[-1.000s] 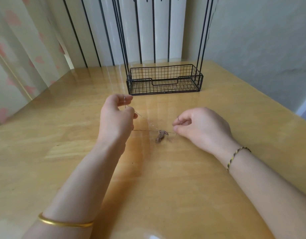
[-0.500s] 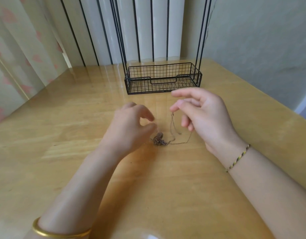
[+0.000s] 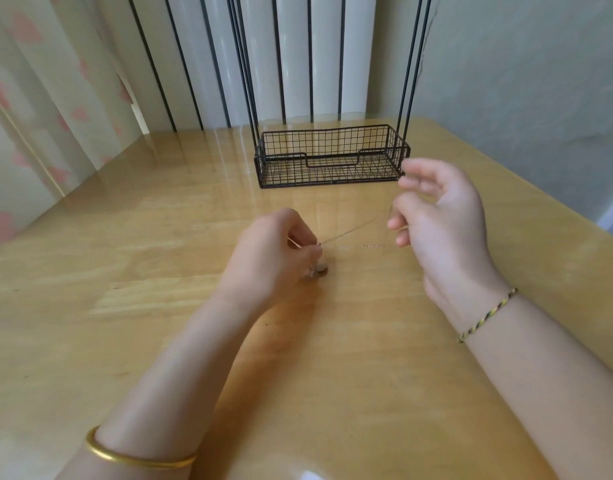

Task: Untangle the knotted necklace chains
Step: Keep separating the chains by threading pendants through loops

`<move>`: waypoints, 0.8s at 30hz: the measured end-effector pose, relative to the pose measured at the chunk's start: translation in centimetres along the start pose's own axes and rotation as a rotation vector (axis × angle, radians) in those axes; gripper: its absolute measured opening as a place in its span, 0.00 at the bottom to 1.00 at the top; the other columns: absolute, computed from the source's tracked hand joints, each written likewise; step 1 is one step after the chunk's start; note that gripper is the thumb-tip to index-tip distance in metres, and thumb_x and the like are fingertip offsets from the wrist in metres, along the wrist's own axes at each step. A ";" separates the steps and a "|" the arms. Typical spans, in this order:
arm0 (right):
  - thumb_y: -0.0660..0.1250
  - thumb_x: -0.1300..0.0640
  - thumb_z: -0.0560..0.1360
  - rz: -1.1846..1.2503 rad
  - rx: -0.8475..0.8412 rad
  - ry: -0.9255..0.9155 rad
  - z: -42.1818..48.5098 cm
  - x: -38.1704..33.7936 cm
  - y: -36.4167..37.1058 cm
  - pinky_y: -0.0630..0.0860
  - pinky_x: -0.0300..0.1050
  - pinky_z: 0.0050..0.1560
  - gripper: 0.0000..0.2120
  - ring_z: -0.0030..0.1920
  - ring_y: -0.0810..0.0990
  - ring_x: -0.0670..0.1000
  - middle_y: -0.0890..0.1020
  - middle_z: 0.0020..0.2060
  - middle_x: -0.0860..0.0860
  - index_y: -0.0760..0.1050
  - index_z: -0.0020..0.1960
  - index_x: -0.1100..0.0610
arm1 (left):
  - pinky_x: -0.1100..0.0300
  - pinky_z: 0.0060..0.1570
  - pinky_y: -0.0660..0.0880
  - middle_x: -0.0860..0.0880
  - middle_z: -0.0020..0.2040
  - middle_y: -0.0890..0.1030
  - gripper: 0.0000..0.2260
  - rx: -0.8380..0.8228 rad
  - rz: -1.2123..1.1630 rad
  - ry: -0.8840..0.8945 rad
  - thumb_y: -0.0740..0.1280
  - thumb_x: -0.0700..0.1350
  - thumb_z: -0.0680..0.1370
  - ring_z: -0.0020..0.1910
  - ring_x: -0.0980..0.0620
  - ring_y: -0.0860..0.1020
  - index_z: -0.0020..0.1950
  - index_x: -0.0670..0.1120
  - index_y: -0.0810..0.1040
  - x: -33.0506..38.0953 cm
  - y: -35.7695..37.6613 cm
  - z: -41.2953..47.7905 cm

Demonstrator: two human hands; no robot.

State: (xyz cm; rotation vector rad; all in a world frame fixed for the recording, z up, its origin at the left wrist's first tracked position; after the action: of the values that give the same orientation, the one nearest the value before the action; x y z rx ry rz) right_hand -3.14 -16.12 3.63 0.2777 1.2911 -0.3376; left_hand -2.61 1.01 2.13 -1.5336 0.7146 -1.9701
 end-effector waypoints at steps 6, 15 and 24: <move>0.62 0.68 0.74 -0.146 -0.170 0.228 0.5 1.9 0.3 0.66 0.37 0.33 0.11 0.34 0.70 0.45 0.75 0.39 0.49 0.77 0.48 0.54 | 0.69 0.28 0.71 0.47 0.40 0.83 0.03 0.070 -0.343 -0.101 0.70 0.38 0.75 0.33 0.58 0.76 0.42 0.43 0.78 -0.3 -1.2 0.0; 0.62 0.65 0.74 -0.439 -0.338 0.107 0.1 2.5 1.1 0.68 0.39 0.33 0.09 0.36 0.74 0.47 0.76 0.46 0.50 0.74 0.47 0.51 | 0.61 0.45 0.72 0.52 0.37 0.81 0.05 -0.120 -0.666 -0.093 0.66 0.39 0.77 0.38 0.55 0.75 0.42 0.46 0.79 0.7 -0.7 -0.4; 0.67 0.65 0.70 -0.779 -0.321 -0.091 -0.2 2.0 1.1 0.76 0.49 0.50 0.16 0.52 0.75 0.52 0.75 0.54 0.48 0.75 0.52 0.46 | 0.58 0.52 0.73 0.49 0.41 0.85 0.08 -0.174 -0.710 -0.071 0.67 0.34 0.75 0.45 0.53 0.79 0.46 0.47 0.80 1.3 -0.6 -0.6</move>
State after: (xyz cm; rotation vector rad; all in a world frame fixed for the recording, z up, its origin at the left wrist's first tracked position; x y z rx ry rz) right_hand -2.40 -15.25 1.65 -0.5270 1.2995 -0.7777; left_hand -3.52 0.59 3.34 -2.1661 0.3321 -2.3664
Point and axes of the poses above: each hand's wrist, its own z-axis towards the middle knuckle, its own y-axis out of the palm, x = y × z, the point moved 4 cm from there along z, towards the middle knuckle
